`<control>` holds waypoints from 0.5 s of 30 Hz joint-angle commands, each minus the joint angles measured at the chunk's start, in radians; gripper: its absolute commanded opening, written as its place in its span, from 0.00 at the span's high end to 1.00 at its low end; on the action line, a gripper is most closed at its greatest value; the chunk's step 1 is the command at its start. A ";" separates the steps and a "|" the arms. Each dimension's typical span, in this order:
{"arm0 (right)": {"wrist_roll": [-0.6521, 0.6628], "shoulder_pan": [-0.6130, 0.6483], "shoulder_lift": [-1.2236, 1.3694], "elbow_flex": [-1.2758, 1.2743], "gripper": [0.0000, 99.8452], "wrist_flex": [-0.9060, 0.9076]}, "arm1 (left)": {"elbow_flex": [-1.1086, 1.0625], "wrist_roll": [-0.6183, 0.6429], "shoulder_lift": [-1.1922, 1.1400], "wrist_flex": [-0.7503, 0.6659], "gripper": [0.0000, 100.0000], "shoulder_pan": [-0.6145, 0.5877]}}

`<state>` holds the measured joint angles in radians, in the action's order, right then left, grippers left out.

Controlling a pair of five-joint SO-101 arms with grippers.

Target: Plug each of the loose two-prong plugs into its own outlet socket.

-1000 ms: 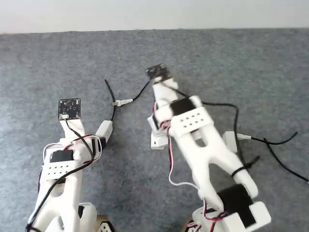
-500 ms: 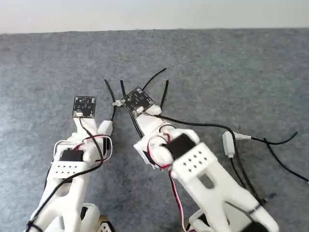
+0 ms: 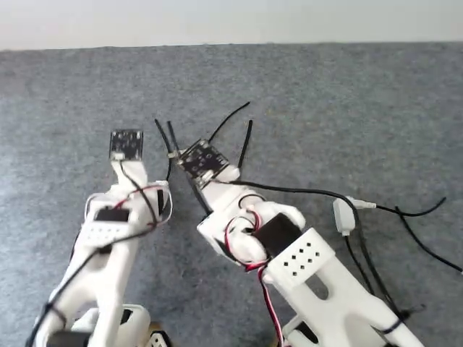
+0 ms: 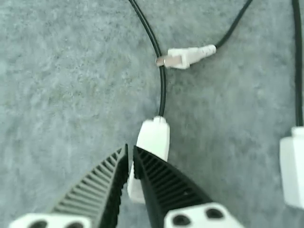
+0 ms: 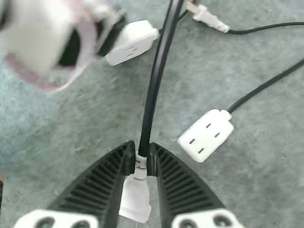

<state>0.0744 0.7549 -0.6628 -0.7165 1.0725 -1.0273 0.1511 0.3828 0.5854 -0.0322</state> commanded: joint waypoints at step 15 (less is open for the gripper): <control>0.017 0.010 -0.024 0.005 0.99 0.010 | 0.458 0.017 -0.371 -0.015 0.99 0.083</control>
<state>0.0744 0.7595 -0.6628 -0.7165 1.0740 -0.6068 0.1588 -0.0499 0.5854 0.0015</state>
